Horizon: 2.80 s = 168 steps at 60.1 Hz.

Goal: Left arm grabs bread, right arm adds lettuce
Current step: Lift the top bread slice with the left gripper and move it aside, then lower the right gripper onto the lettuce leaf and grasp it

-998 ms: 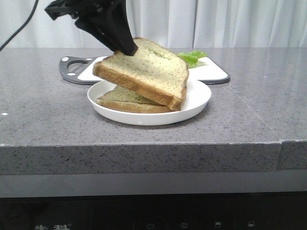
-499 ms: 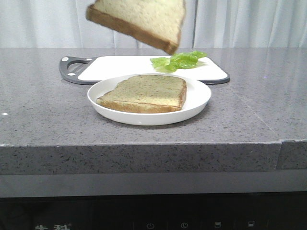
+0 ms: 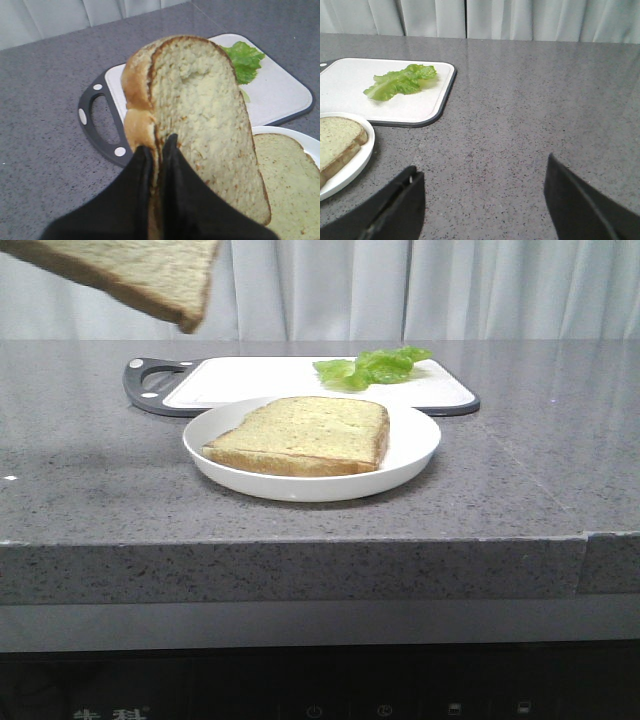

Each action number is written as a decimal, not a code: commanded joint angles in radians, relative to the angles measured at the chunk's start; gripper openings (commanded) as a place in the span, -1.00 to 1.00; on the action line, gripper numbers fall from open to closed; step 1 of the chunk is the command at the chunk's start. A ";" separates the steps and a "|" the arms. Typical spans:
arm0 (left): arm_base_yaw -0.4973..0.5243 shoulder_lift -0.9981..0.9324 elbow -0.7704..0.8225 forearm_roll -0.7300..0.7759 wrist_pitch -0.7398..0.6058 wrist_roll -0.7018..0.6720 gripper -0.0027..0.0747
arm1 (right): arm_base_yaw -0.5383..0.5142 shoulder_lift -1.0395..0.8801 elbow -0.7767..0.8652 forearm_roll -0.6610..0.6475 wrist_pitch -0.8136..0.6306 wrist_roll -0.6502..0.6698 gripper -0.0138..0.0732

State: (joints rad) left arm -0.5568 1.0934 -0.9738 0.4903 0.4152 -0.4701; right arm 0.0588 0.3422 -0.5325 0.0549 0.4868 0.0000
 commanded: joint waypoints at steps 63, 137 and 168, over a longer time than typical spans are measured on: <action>0.017 -0.473 0.340 0.233 -0.122 -0.275 -0.98 | 0.106 1.035 -0.632 -0.013 -0.111 -0.189 0.51; 0.017 -0.473 0.340 0.241 -0.122 -0.275 -0.98 | 0.201 1.762 -1.494 0.133 0.213 -0.478 0.50; 0.017 -0.473 0.340 0.241 -0.122 -0.275 -0.98 | 0.201 1.753 -1.495 0.128 0.242 -0.473 -0.82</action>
State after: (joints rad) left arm -0.5433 0.6224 -0.6052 0.7124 0.3630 -0.7337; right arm 0.2595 2.1763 -1.9884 0.1845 0.7554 -0.4697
